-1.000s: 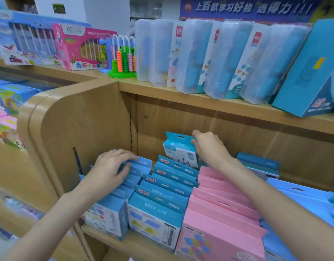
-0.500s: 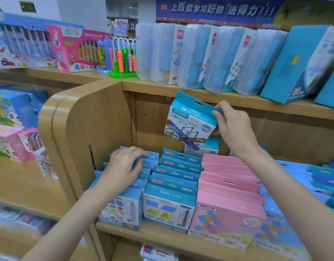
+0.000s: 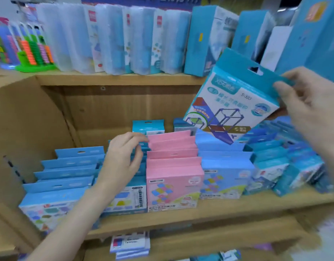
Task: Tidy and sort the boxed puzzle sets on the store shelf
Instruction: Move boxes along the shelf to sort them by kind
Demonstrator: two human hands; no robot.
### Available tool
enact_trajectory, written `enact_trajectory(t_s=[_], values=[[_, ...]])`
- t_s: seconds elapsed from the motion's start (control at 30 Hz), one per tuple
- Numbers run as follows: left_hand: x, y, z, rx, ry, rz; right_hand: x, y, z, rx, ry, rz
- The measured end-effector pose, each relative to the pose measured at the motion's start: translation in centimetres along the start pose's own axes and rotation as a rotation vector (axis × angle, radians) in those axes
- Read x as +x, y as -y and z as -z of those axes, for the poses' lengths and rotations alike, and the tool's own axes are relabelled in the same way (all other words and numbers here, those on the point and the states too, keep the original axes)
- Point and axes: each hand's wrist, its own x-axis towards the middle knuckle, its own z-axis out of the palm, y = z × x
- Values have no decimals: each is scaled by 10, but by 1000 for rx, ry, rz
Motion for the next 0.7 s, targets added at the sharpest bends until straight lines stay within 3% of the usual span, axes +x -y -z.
enact_trajectory(t_s=[0.2, 0.3, 0.47, 0.6, 0.7], values=[[17, -47, -58, -51, 85, -70, -23, -55, 63, 3, 87, -12], [28, -77, -92, -43, 61, -97, -35, -88, 90, 36, 226, -27], [34, -126, -144, 247, 41, -231, -57, -144, 115, 195, 503, -124], [23, -143, -173, 394, 177, -129, -71, -185, 110, 228, 652, -145], [19, -147, -177, 419, 209, -47, -77, -202, 89, 143, 747, -53]])
